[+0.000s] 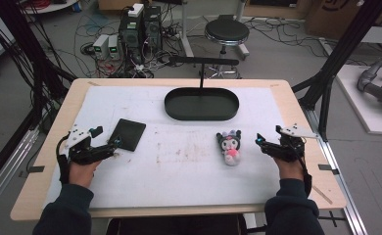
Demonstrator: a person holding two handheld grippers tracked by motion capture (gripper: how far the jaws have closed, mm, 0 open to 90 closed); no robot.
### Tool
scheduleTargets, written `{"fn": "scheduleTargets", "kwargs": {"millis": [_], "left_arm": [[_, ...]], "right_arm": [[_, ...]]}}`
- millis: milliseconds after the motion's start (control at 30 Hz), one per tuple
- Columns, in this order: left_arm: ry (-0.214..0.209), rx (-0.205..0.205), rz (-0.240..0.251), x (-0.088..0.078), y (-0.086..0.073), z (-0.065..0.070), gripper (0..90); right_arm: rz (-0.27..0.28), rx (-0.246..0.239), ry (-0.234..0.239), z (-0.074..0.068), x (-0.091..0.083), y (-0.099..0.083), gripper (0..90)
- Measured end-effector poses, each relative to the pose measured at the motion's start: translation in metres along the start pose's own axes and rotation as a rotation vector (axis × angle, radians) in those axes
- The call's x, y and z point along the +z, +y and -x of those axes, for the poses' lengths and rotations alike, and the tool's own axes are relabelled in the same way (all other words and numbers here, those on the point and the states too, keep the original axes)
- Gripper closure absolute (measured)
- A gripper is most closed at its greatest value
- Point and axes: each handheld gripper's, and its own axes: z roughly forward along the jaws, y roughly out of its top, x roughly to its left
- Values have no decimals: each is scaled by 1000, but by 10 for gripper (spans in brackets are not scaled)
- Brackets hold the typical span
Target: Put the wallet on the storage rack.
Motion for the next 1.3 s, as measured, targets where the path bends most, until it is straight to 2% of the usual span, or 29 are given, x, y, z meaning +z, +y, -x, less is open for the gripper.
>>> {"fn": "scheduleTargets", "kwargs": {"millis": [167, 333, 400, 567, 633, 667, 733, 767, 800, 867, 900, 967, 1033, 1067, 1100, 1133, 1200, 1300], "left_arm": [[-1, -11, -2, 2, -1, 0, 203], [5, -15, -4, 6, -1, 0, 203], [17, -18, -1, 9, 0, 0, 203], [39, -23, 11, 15, 7, 1, 191], [49, -21, 1, 17, 9, 0, 186], [72, -22, -21, 19, 9, -1, 186], [78, -26, -40, 20, 8, -3, 186], [60, -41, -74, 23, 6, -7, 220], [60, -41, -74, 23, 6, -7, 248], [63, -51, -110, 28, 3, -13, 257], [75, -65, -140, 33, 2, -20, 281], [79, -73, -153, 36, 1, -24, 297], [78, -89, -195, 41, -3, -29, 346], [72, -109, -234, 47, -7, -33, 364], [68, -120, -258, 49, -10, -35, 368], [68, -120, -258, 49, -10, -35, 368], [71, -139, -313, 54, -14, -36, 368], [64, -132, -317, 55, -14, -36, 397]], "right_arm": [[15, 28, -7, 2, -1, 0, 218], [15, 33, -45, 0, 5, 3, 218], [24, 53, -58, 0, 8, 7, 219], [2, 38, -27, -1, 11, 7, 219], [1, 22, -12, -2, 10, 6, 219], [5, 4, 0, -4, 8, 6, 219], [5, -6, 7, -4, 7, 6, 219], [7, -28, 18, -6, 5, 6, 219], [4, -34, 21, -7, 5, 6, 219], [1, -36, 25, -8, 4, 5, 220], [-2, -42, 22, -9, 4, 5, 220], [-3, -42, 22, -9, 4, 5, 220], [-6, -35, 25, -8, 3, 4, 221], [-7, -37, 25, -8, 3, 4, 225], [-9, -37, 26, -8, 2, 3, 230], [-9, -37, 26, -8, 2, 3, 230], [-12, -34, 24, -7, 0, 2, 231], [-11, -37, 20, -6, 0, 1, 231]]}}
